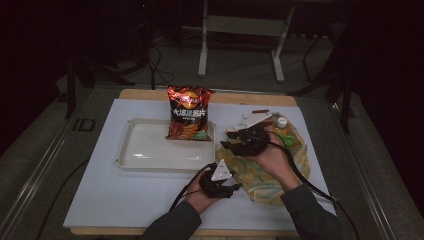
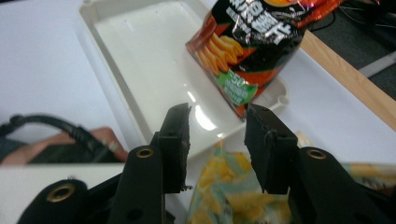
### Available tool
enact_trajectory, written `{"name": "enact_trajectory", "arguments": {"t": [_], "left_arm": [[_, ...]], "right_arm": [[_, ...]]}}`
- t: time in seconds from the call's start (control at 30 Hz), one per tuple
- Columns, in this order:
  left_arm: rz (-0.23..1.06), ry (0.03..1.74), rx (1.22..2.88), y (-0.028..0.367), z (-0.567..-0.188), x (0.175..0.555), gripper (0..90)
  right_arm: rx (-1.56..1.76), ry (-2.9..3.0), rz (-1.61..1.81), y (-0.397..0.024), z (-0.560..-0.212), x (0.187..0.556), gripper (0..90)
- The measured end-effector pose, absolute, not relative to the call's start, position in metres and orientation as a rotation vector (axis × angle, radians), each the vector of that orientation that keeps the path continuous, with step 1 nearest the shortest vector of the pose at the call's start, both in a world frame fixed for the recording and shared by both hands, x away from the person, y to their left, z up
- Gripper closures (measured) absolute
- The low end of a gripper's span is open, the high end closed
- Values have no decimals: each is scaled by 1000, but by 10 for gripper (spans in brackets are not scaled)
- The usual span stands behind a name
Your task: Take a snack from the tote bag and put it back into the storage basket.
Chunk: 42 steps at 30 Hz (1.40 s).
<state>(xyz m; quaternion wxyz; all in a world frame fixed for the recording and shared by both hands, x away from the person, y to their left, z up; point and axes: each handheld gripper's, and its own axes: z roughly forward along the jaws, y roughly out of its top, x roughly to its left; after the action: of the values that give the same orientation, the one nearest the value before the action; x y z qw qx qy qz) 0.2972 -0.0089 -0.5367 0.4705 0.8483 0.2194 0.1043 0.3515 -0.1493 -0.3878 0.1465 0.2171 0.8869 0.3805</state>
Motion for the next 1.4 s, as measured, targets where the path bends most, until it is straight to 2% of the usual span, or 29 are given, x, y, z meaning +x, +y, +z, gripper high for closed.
{"name": "enact_trajectory", "arguments": {"t": [0.43, 1.4], "left_arm": [[257, 538, 2078, -9, -537, 297, 511], [257, 534, 2083, -9, -537, 297, 510]], "right_arm": [[667, 2546, 1010, -174, -402, 340, 659], [855, 2507, 1018, -254, -422, 327, 641]]}}
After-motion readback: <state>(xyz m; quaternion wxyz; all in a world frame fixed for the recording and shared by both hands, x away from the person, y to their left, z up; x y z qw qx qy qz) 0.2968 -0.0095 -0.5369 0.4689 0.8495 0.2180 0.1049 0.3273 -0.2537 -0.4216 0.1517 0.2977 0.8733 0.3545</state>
